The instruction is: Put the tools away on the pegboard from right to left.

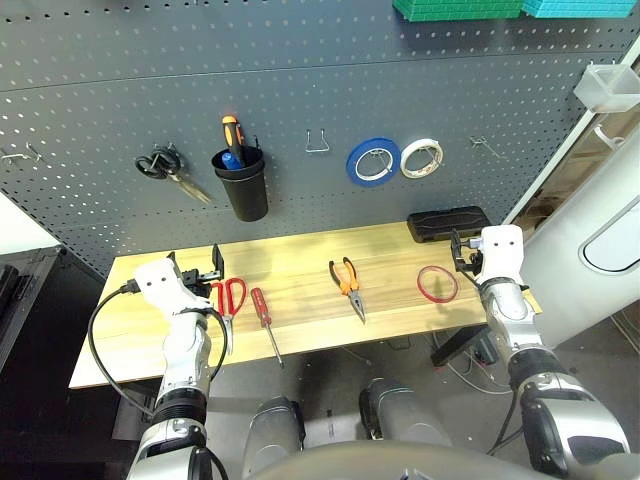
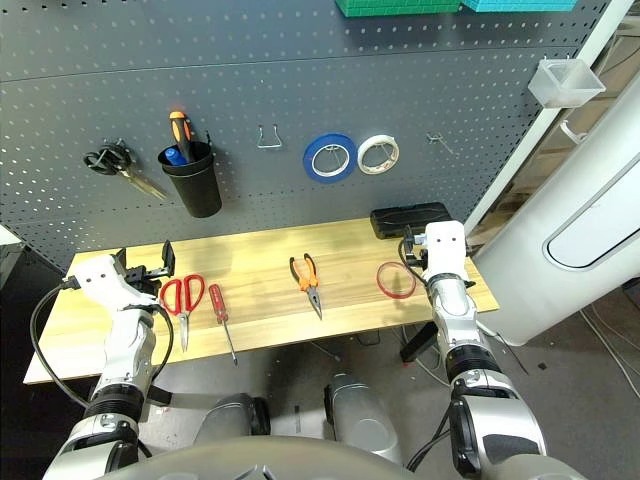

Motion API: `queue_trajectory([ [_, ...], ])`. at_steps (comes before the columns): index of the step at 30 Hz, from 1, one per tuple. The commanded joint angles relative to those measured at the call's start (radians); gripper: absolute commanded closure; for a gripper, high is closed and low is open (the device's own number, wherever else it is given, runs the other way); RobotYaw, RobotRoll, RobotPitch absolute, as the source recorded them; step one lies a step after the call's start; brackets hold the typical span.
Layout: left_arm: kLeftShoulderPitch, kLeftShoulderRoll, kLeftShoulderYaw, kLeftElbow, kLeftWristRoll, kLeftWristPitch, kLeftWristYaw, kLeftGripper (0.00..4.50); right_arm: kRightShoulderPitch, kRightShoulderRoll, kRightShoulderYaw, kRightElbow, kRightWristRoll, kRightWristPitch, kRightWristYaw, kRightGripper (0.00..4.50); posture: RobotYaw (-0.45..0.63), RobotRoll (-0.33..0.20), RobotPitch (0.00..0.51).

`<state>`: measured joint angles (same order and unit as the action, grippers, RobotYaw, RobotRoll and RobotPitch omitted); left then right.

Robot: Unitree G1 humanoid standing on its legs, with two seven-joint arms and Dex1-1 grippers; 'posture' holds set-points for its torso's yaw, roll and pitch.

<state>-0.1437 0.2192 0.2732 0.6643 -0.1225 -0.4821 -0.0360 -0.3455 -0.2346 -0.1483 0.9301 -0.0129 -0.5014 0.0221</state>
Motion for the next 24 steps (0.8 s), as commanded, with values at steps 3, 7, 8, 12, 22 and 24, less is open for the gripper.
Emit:
queue_trajectory([
  [3, 0.001, 0.003, -0.004, -0.022, 0.001, 0.006, -0.008, 0.03, -0.012, 0.001, 0.002, -0.013, 0.011, -0.001, 0.018, 0.00, -0.06, 0.000, 0.002],
  [7, 0.013, 0.025, -0.015, -0.069, -0.006, 0.010, -0.063, 0.03, -0.004, 0.005, 0.007, -0.069, 0.027, 0.039, 0.059, 0.00, -0.05, 0.000, 0.010],
  [8, 0.016, 0.035, -0.020, -0.085, -0.013, 0.016, -0.092, 0.03, -0.002, 0.001, 0.015, -0.093, 0.018, 0.076, 0.060, 0.00, -0.05, 0.000, 0.012],
  [12, 0.043, 0.086, -0.042, -0.163, -0.066, 0.064, -0.245, 0.03, 0.023, -0.021, 0.042, -0.254, -0.036, 0.355, 0.012, 0.00, -0.07, 0.000, 0.038],
  [22, 0.155, 0.252, -0.122, -0.603, -0.249, 0.448, -0.580, 0.03, 0.093, -0.051, 0.084, -0.743, 0.078, 1.028, 0.225, 0.00, -0.14, 0.000, 0.194],
  [24, 0.178, 0.278, -0.132, -0.675, -0.272, 0.514, -0.619, 0.03, 0.090, -0.050, 0.096, -0.786, 0.065, 1.122, 0.215, 0.00, -0.14, 0.000, 0.219],
])
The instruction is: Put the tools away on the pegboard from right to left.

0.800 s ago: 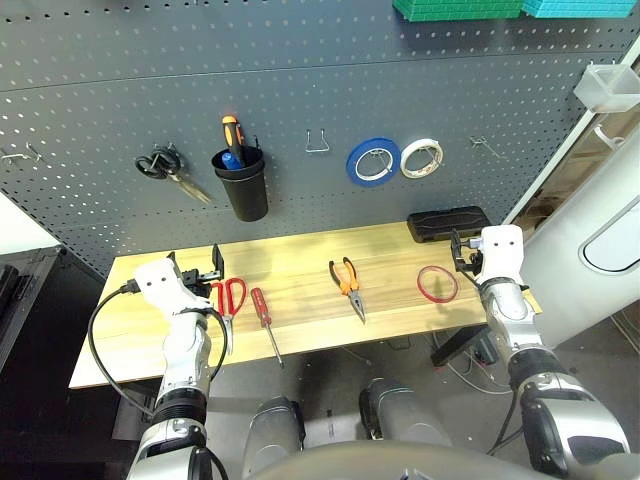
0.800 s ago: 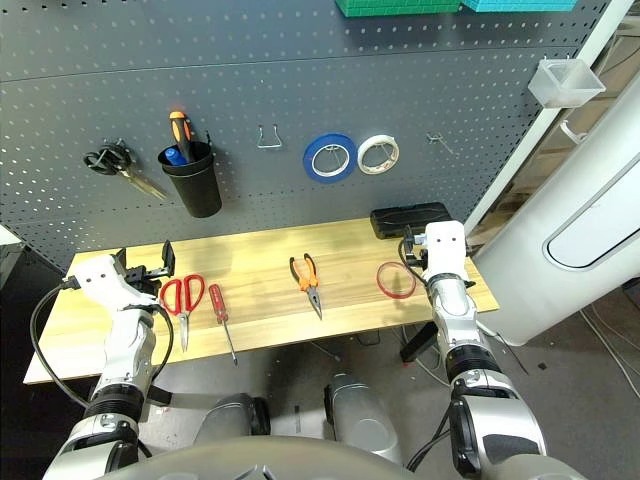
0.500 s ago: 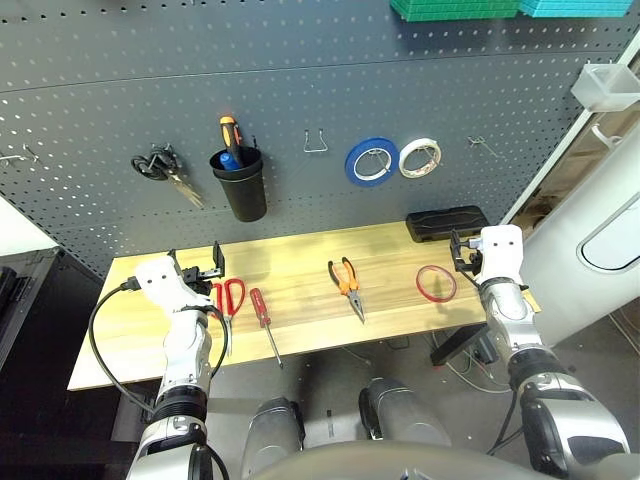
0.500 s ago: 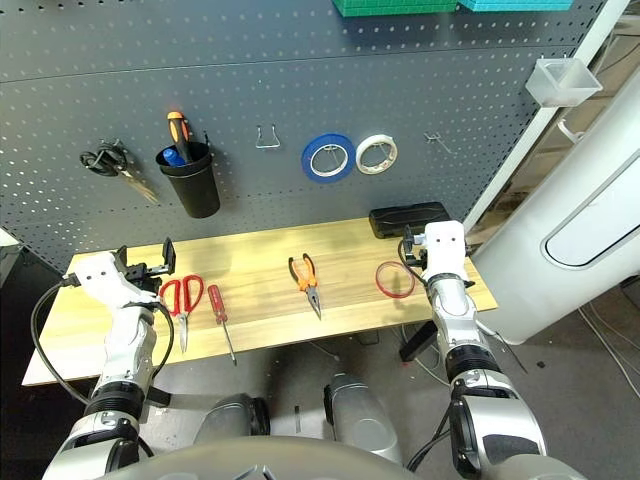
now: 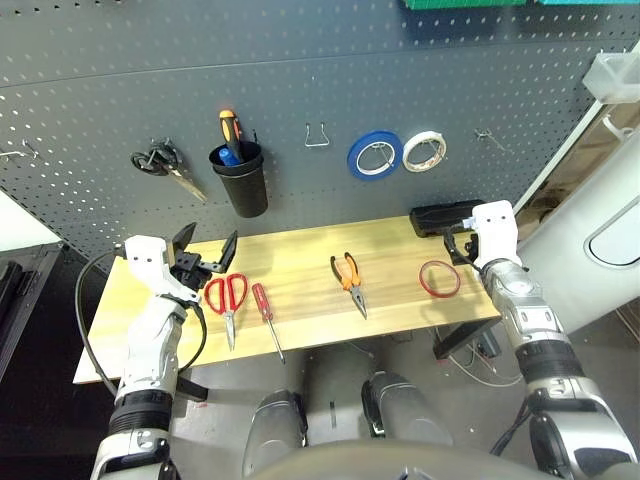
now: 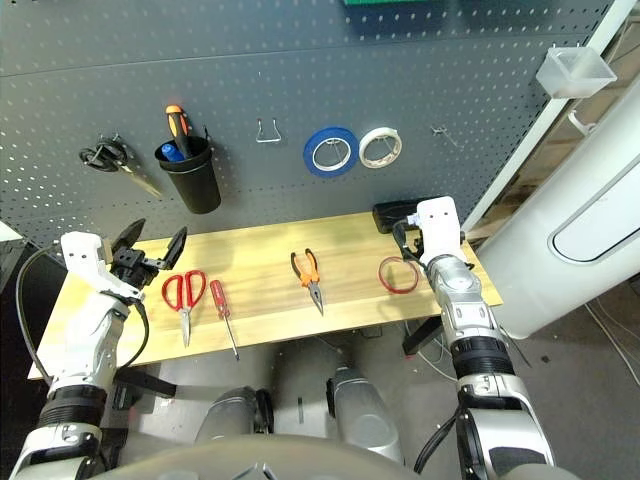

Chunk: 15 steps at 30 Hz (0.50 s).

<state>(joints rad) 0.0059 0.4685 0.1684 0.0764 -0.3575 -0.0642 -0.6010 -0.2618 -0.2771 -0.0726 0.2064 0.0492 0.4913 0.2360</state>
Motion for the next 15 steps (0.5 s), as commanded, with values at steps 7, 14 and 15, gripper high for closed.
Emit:
queue_trajectory([
  [7, 0.088, 0.082, -0.093, -0.229, -0.064, 0.219, -0.170, 0.03, -0.064, -0.001, 0.084, 0.007, -0.017, 0.299, 0.016, 0.00, -0.15, 0.000, 0.255],
  [14, 0.115, 0.103, -0.124, -0.288, -0.073, 0.262, -0.241, 0.03, -0.153, 0.011, 0.101, 0.181, -0.016, 0.288, 0.026, 0.00, -0.13, 0.000, 0.256],
  [15, 0.118, 0.104, -0.127, -0.293, -0.071, 0.264, -0.244, 0.03, -0.169, 0.016, 0.104, 0.217, -0.018, 0.281, 0.026, 0.00, -0.12, 0.000, 0.255],
])
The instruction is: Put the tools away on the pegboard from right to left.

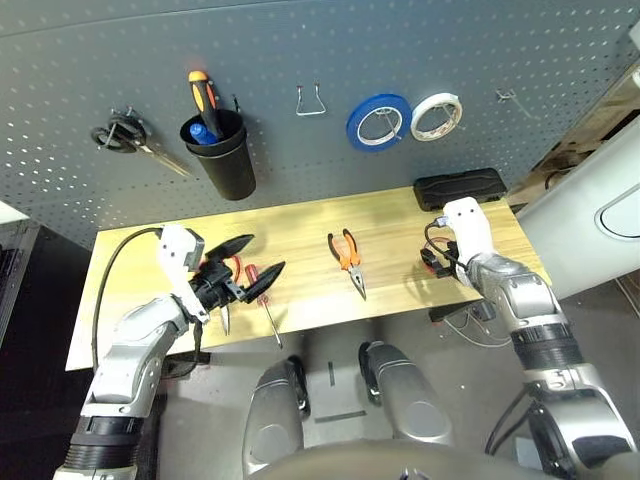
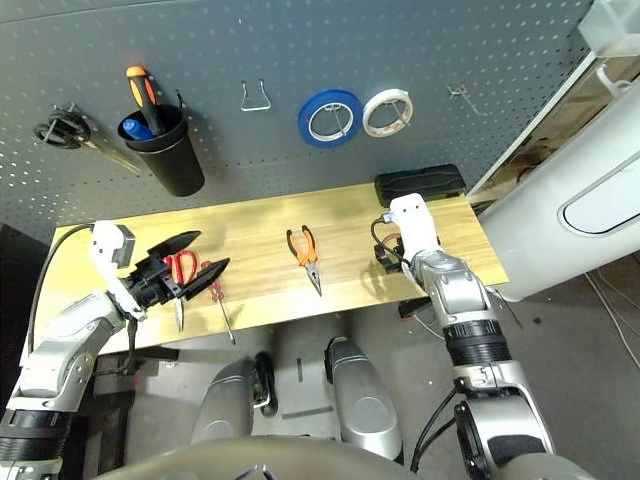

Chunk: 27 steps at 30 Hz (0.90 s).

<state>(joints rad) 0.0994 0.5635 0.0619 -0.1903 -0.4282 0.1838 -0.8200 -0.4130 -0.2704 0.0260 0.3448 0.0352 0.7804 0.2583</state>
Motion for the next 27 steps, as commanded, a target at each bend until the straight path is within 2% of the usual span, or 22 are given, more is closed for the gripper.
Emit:
queue_trajectory([
  [1, 0.027, 0.007, -0.023, -0.029, 0.001, 0.017, -0.025, 0.03, -0.033, 0.014, 0.010, 0.116, -0.007, -0.017, 0.005, 0.00, -0.12, 0.000, 0.254],
  [4, 0.025, -0.009, -0.026, -0.023, 0.005, 0.016, -0.015, 0.03, -0.076, 0.029, 0.023, 0.236, -0.017, -0.070, 0.014, 0.00, -0.10, 0.000, 0.250],
  [7, 0.028, -0.022, -0.029, -0.024, 0.016, 0.007, -0.001, 0.00, -0.117, 0.043, 0.027, 0.370, -0.031, -0.125, 0.011, 0.64, -0.08, 0.000, 0.237],
  [12, 0.001, -0.034, -0.021, -0.012, 0.024, 0.009, 0.025, 0.00, -0.157, 0.060, 0.017, 0.526, -0.039, -0.205, 0.004, 2.46, -0.06, 0.000, 0.216],
  [17, -0.036, -0.033, -0.007, 0.030, 0.027, -0.002, 0.031, 0.00, -0.145, 0.064, -0.001, 0.485, -0.037, -0.234, -0.021, 4.31, -0.08, 0.000, 0.180],
  [18, -0.044, -0.037, -0.006, 0.036, 0.029, -0.005, 0.033, 0.00, -0.130, 0.061, -0.004, 0.436, -0.036, -0.225, -0.027, 4.47, -0.08, 0.000, 0.173],
  [27, -0.092, -0.074, -0.020, 0.090, 0.041, -0.047, 0.021, 0.00, 0.091, -0.007, -0.019, -0.205, -0.036, -0.009, -0.041, 4.47, -0.11, 0.000, 0.128],
])
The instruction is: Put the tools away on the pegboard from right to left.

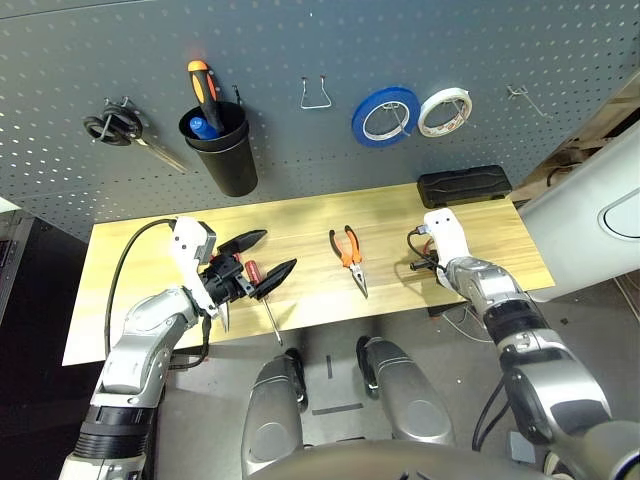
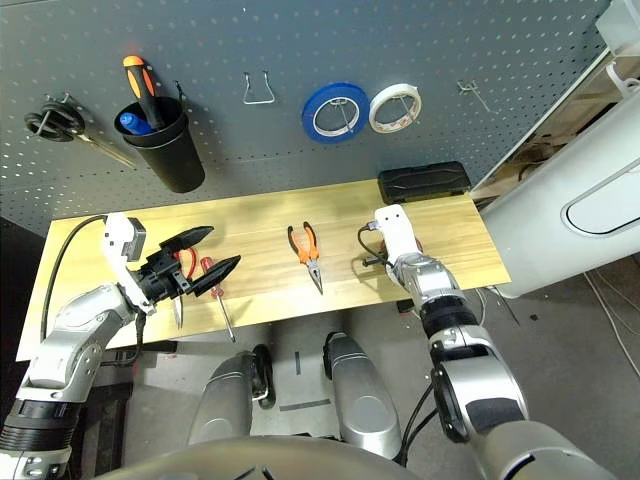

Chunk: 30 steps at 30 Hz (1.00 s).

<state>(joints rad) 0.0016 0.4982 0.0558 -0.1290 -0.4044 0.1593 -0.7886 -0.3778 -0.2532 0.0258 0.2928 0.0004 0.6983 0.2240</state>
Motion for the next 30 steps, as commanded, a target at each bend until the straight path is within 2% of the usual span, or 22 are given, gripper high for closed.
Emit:
queue_trajectory([
  [1, 0.001, -0.011, -0.014, 0.035, 0.019, -0.030, -0.014, 0.00, 0.081, -0.046, -0.007, -0.222, -0.011, 0.076, 0.000, 4.47, -0.12, 0.000, 0.122],
  [7, -0.037, -0.025, -0.028, 0.061, 0.014, -0.053, -0.047, 0.00, 0.142, -0.111, -0.015, -0.471, -0.021, 0.073, 0.006, 4.47, -0.14, 0.000, 0.102],
  [15, -0.126, -0.071, -0.071, 0.088, 0.019, -0.063, -0.067, 0.00, 0.148, -0.157, -0.064, -0.608, -0.024, 0.066, -0.006, 4.47, -0.17, 0.000, 0.070],
  [24, -0.179, -0.078, -0.084, 0.155, 0.037, -0.095, -0.089, 0.00, 0.080, -0.222, -0.114, -0.551, -0.052, -0.050, -0.028, 4.47, -0.18, 0.000, 0.066],
  [30, -0.211, -0.087, -0.086, 0.193, 0.046, -0.117, -0.092, 0.00, -0.016, -0.264, -0.114, -0.378, -0.052, -0.148, -0.006, 4.47, -0.19, 0.000, 0.067],
])
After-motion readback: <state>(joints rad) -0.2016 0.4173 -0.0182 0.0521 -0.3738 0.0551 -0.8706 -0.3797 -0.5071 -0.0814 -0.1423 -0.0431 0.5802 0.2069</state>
